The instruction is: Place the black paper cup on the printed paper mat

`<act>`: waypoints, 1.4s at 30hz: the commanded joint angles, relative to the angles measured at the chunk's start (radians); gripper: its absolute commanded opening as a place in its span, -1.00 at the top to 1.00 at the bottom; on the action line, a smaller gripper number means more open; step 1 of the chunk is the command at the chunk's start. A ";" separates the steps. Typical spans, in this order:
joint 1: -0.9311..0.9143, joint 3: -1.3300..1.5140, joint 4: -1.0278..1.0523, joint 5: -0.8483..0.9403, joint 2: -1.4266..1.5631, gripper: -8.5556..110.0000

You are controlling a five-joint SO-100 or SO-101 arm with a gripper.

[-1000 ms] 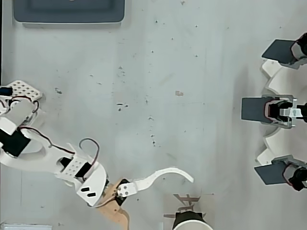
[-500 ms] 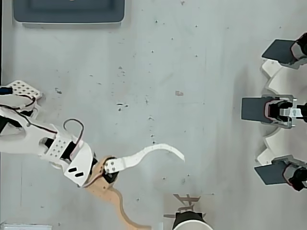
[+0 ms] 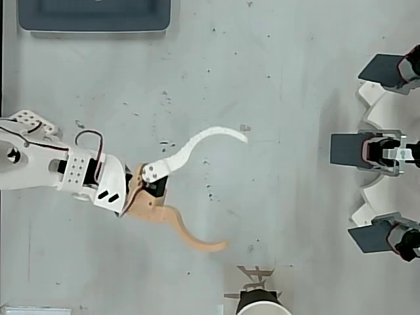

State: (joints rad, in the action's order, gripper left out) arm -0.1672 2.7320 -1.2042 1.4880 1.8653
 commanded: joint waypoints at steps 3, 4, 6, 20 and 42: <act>0.098 -0.015 0.032 -0.005 0.066 0.13; 0.117 -0.021 0.040 -0.002 0.066 0.14; 0.146 -0.037 0.061 0.002 0.066 0.16; 0.210 -0.440 0.244 0.032 -0.176 0.26; 0.250 -0.684 0.227 0.032 -0.486 0.40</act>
State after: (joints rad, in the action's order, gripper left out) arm 0.0752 2.1000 -0.9572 1.5140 1.3760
